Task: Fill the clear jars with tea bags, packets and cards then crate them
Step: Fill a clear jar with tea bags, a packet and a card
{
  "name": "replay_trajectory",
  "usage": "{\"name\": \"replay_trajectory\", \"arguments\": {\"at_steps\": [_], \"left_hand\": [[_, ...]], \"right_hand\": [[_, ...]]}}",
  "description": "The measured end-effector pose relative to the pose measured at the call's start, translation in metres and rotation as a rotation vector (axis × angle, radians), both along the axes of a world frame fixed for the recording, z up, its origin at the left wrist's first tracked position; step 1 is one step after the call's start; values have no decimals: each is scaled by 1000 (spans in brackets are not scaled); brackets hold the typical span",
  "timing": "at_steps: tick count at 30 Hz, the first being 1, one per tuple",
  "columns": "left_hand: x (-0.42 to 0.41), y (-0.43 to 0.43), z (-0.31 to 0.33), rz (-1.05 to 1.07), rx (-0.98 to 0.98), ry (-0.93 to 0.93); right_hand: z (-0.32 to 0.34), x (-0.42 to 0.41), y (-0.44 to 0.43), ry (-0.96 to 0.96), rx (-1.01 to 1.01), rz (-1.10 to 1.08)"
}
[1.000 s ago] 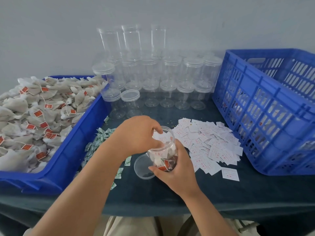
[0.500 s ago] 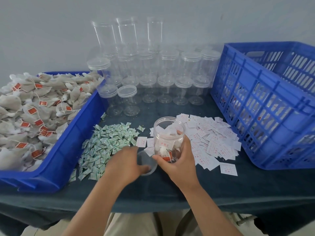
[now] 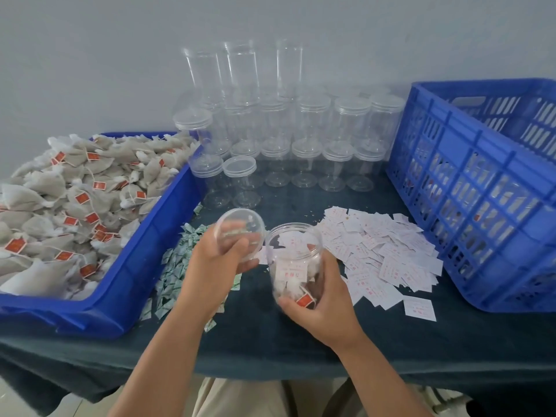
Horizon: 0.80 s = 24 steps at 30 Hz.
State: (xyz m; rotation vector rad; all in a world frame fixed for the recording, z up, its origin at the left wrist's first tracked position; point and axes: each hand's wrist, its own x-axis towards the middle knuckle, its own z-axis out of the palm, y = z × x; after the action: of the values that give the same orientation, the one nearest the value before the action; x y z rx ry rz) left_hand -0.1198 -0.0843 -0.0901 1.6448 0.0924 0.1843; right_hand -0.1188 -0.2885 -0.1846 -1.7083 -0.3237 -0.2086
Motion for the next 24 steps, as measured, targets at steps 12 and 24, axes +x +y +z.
{"name": "replay_trajectory", "arguments": {"at_steps": [12,24], "left_hand": [[-5,-9,31,-267,899,19],[-7,-41,25,-275,1043,-95]], "right_hand": [[9,-2,4,-110,-337,93],[5,5,0,0,-202,186]]}}
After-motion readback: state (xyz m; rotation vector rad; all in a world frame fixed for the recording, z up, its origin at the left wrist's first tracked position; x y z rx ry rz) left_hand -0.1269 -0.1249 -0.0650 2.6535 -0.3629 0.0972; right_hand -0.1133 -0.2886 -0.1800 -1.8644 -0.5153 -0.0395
